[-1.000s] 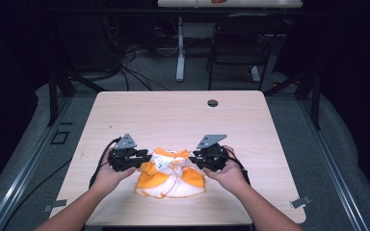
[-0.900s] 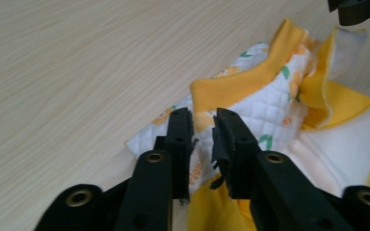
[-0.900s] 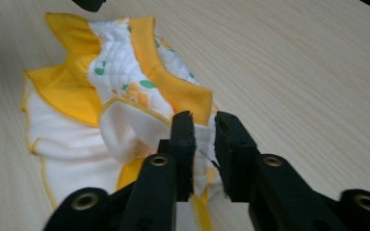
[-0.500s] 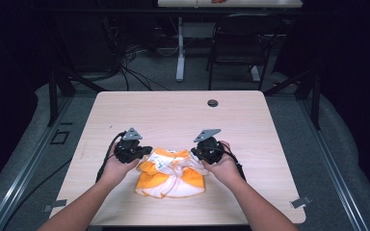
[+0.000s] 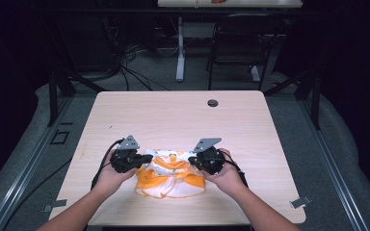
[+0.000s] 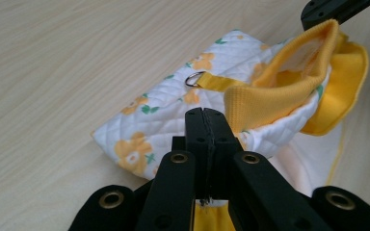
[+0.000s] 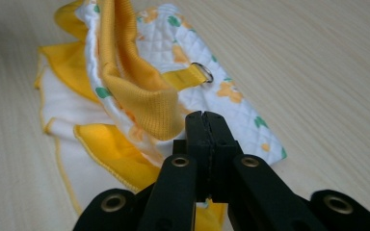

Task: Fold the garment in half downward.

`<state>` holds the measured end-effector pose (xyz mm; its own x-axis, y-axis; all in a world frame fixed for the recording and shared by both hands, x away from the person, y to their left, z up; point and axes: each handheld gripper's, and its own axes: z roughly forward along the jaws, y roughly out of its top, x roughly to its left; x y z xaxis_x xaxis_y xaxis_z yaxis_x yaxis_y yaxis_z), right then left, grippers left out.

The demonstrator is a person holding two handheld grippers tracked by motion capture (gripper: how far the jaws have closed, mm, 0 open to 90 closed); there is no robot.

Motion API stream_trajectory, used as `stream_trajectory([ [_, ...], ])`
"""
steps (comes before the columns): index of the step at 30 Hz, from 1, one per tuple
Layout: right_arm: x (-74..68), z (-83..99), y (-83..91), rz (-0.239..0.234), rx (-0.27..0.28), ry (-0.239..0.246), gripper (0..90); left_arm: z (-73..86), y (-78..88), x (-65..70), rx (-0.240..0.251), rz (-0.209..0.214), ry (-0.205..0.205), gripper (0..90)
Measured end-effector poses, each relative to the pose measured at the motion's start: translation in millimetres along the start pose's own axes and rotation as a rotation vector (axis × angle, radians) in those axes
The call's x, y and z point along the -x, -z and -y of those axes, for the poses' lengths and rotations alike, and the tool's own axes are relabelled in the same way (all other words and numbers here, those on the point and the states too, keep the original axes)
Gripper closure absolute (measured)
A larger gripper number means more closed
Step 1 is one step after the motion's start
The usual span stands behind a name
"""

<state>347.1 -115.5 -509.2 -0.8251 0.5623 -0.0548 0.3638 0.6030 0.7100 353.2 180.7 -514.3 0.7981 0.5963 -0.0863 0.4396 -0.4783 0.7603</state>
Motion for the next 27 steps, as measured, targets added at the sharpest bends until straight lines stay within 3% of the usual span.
stream_trajectory([
  [8, -23.4, 8.8, 3.0, -0.036, -0.028, 0.062, 90.0, 17.2, 2.6, 17.7, -0.014, 0.035, -0.016, 90.0],
  [15, -36.9, 22.2, -3.1, -0.074, -0.041, 0.058, 90.0, 35.6, -5.1, 25.6, -0.055, 0.033, -0.032, 90.0],
  [27, -43.1, 46.4, -11.6, -0.091, -0.053, 0.011, 90.0, 55.5, -9.9, 30.8, -0.060, 0.034, -0.034, 89.9],
])
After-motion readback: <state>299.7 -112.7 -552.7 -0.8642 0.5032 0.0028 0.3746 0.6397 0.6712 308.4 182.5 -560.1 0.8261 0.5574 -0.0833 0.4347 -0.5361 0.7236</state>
